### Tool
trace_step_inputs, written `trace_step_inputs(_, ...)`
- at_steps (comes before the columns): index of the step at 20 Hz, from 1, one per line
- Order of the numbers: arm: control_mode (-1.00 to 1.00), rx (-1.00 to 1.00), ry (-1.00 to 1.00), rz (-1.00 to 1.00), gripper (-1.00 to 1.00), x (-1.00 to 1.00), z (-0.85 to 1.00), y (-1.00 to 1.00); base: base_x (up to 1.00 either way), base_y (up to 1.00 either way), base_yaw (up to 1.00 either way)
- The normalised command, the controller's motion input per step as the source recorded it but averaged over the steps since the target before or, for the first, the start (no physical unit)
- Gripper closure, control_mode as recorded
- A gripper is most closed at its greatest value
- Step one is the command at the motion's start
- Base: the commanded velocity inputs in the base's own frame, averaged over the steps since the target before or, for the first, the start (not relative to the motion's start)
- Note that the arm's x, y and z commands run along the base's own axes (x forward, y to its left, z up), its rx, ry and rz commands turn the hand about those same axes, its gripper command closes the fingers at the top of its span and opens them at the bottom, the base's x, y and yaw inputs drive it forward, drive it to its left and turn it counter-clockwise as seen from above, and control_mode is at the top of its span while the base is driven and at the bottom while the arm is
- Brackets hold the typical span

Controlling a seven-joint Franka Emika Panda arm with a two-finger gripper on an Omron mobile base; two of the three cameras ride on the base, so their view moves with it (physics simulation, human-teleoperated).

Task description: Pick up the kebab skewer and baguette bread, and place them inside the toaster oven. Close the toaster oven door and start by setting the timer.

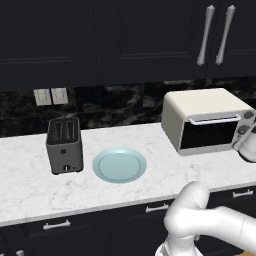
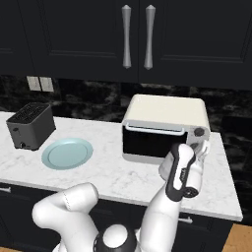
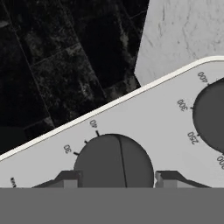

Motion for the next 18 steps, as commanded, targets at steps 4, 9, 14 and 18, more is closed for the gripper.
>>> trace_step_inputs(4,-1.00,0.34,0.10,-0.09,1.00,0.00,0.01,0.04,0.00,0.00,0.00)
trace_step_inputs(9,-1.00,0.42,0.07,-0.10,1.00,-0.01,0.00,0.06,0.00,0.00,0.00)
trace_step_inputs(14,-1.00,0.49,0.06,-0.16,1.00,-0.06,0.00,0.01,0.00,0.00,0.00)
trace_step_inputs(18,-1.00,0.56,0.05,-0.18,1.00,-0.21,0.00,0.00,0.00,0.00,0.00)
